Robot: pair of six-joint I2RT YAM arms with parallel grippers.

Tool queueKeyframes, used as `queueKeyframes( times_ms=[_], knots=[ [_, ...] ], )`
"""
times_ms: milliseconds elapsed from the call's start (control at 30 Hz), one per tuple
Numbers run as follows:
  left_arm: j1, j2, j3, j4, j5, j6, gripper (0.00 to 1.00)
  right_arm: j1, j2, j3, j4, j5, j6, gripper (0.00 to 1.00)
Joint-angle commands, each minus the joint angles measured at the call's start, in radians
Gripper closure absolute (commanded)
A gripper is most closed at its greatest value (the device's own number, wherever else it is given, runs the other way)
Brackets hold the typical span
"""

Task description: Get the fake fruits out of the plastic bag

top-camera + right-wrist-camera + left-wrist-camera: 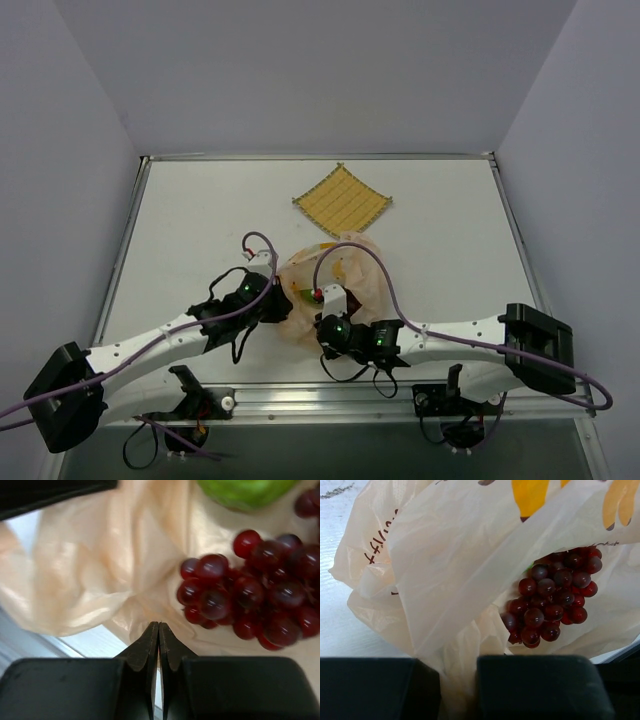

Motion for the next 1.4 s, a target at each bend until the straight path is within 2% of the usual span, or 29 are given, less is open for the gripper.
queueKeyframes(
  times_ms=[0, 100, 200, 233, 300, 367, 500, 633, 800, 867, 900, 1000, 1267, 1333, 1367],
  knots=[
    [-0.007, -0.001, -0.013, 0.02, 0.006, 0.002, 0.98, 0.011, -0.067, -0.037, -0.016, 0.126, 0.086, 1.0],
    [-0.015, -0.005, -0.049, 0.036, 0.009, -0.007, 0.98, 0.011, -0.133, -0.066, -0.047, 0.207, 0.116, 0.91],
    [-0.023, -0.01, -0.071, 0.086, 0.008, -0.01, 0.98, 0.005, -0.221, -0.054, -0.059, 0.249, 0.095, 0.68],
    [-0.024, -0.01, -0.074, 0.092, 0.009, -0.012, 0.98, -0.004, -0.238, -0.041, -0.057, 0.249, 0.074, 0.53],
    [-0.027, -0.005, -0.079, 0.097, 0.009, -0.012, 0.98, -0.013, -0.23, 0.005, -0.059, 0.244, 0.048, 0.45],
    [-0.027, -0.002, -0.079, 0.103, 0.013, -0.012, 0.98, -0.022, -0.191, 0.038, -0.057, 0.249, 0.014, 0.44],
    [-0.03, -0.005, -0.074, 0.112, 0.014, -0.013, 0.97, -0.035, -0.065, 0.103, -0.054, 0.296, -0.04, 0.49],
    [-0.041, -0.018, -0.085, 0.132, 0.02, -0.027, 0.98, -0.113, -0.005, 0.109, -0.054, 0.229, -0.04, 0.5],
    [-0.049, 0.002, -0.114, 0.164, 0.025, -0.05, 0.98, -0.142, 0.058, 0.114, -0.097, 0.257, 0.027, 0.31],
    [-0.052, 0.004, -0.122, 0.18, 0.026, -0.055, 0.98, -0.141, 0.09, 0.114, -0.119, 0.27, 0.044, 0.27],
    [-0.053, 0.005, -0.122, 0.186, 0.026, -0.058, 0.98, -0.142, 0.102, 0.114, -0.119, 0.27, 0.052, 0.21],
    [-0.055, 0.007, -0.119, 0.184, 0.025, -0.052, 0.98, -0.139, 0.167, 0.126, -0.117, 0.255, 0.058, 0.14],
    [-0.067, 0.01, -0.128, 0.201, 0.025, -0.07, 0.98, -0.105, 0.274, 0.163, -0.097, 0.249, 0.071, 0.16],
    [-0.07, 0.013, -0.132, 0.21, 0.028, -0.075, 0.98, -0.099, 0.261, 0.167, -0.096, 0.263, 0.072, 0.37],
    [-0.07, 0.015, -0.131, 0.21, 0.026, -0.076, 0.98, -0.096, 0.235, 0.166, -0.097, 0.272, 0.071, 0.57]
  ],
)
